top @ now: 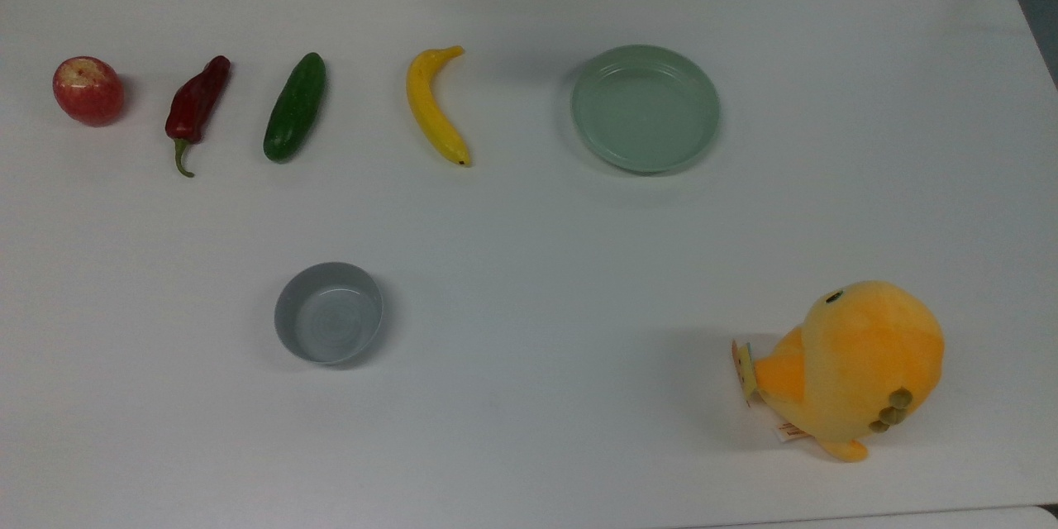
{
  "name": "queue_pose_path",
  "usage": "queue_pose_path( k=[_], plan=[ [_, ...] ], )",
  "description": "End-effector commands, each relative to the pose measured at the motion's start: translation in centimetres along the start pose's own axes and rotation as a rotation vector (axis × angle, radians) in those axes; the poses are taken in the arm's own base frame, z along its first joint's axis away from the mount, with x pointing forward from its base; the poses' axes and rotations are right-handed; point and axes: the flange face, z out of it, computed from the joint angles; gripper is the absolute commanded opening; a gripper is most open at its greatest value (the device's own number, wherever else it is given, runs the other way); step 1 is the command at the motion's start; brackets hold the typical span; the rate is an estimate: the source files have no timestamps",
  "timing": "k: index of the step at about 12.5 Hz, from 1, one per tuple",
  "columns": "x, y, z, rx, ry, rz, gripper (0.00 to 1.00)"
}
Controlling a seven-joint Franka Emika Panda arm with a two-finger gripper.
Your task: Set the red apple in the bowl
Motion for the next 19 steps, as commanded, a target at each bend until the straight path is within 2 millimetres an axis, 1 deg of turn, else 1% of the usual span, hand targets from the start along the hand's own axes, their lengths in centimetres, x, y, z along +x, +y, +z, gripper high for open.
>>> queue_pose_path(
  k=[1,7,9,10,11,13,14,16,18,19],
  plan=[
    [-0.1,0.0,0.3,0.018,0.008,-0.016,1.00],
    [-0.4,0.3,0.2,0.019,-0.002,-0.018,1.00],
    [-1.0,0.4,1.0,0.021,-0.039,-0.019,1.00],
    [-1.3,0.1,1.6,0.020,-0.067,-0.030,1.00],
    [-1.4,0.3,2.3,0.016,-0.084,-0.037,1.00],
    [-1.8,1.0,2.9,0.018,-0.118,-0.051,1.00],
    [-1.9,1.9,3.1,0.015,-0.129,-0.044,1.00],
    [-2.1,4.2,3.6,0.012,-0.141,-0.021,1.00],
    [-2.3,7.5,3.6,0.014,-0.140,-0.019,1.00],
    [-2.6,10.0,3.4,0.013,-0.136,-0.034,1.00]
  ],
)
